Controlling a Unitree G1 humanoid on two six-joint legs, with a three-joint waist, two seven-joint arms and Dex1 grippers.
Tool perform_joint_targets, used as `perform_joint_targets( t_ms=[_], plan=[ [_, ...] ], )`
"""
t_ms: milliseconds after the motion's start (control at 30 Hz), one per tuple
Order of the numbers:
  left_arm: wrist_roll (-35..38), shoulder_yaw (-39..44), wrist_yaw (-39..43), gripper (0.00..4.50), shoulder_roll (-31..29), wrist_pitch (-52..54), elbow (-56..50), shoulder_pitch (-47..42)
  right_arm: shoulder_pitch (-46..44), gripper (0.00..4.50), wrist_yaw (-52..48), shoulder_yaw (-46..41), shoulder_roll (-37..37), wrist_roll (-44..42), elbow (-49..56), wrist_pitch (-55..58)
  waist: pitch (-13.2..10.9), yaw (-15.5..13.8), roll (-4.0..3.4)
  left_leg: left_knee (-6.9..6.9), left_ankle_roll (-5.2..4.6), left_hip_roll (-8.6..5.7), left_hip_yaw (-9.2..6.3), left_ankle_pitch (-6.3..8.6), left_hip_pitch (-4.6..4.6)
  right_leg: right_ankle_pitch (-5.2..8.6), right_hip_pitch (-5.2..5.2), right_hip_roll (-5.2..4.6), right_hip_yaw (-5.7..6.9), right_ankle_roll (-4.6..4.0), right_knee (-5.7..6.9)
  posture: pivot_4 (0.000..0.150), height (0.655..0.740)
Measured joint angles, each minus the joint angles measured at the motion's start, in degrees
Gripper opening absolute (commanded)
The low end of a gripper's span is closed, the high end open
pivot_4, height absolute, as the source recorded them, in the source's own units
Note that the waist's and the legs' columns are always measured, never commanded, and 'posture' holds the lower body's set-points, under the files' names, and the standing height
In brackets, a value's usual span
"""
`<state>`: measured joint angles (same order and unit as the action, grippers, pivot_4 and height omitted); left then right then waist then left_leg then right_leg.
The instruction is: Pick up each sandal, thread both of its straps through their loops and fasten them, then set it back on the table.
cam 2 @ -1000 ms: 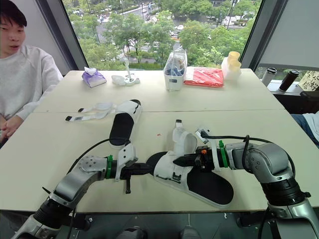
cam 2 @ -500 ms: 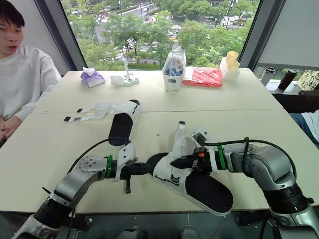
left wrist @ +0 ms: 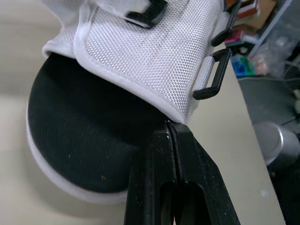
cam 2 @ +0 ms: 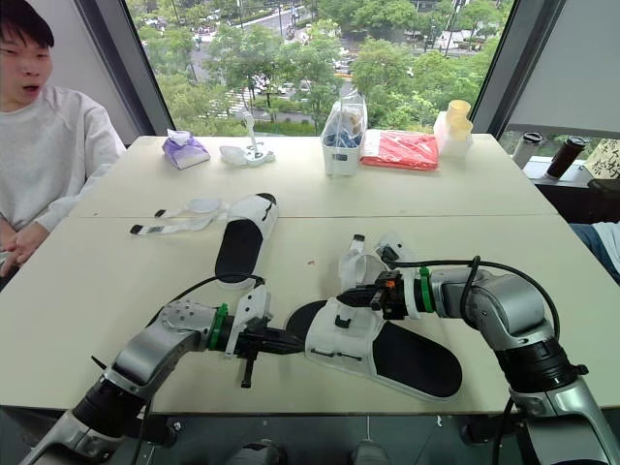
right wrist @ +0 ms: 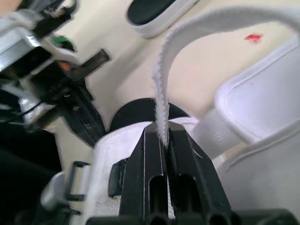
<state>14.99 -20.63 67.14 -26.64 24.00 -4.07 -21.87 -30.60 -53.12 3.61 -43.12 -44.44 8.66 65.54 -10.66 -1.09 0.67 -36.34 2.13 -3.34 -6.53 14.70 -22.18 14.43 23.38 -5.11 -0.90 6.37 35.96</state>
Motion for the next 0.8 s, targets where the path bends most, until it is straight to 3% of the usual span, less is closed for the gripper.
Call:
perform_joint_targets(
  t_ms=[167, 800],
  plan=[
    [-0.69, -1.17, 0.45, 0.0, 2.94, -1.25, 2.6, -1.05, 1.57, 0.04, -4.16, -2.32, -5.59, -2.88, 1.85, 2.75, 0.01, -1.01, -0.02, -0.34, -0.18, -0.03, -0.01, 0.11, -0.06, -0.05, -0.14, -0.03, -0.01, 0.1, -0.11, 0.15, 0.74],
    [-1.05, -1.34, 0.37, 0.0, 4.32, -3.21, 4.37, -1.11, 1.18, 0.04, -7.07, -4.45, -6.66, -8.51, 0.55, 9.26, 0.01, -1.25, -0.03, -0.71, -0.26, -0.03, -0.02, 0.16, -0.21, -0.12, -0.16, -0.05, -0.03, 0.21, -0.15, 0.15, 0.74]
  ],
)
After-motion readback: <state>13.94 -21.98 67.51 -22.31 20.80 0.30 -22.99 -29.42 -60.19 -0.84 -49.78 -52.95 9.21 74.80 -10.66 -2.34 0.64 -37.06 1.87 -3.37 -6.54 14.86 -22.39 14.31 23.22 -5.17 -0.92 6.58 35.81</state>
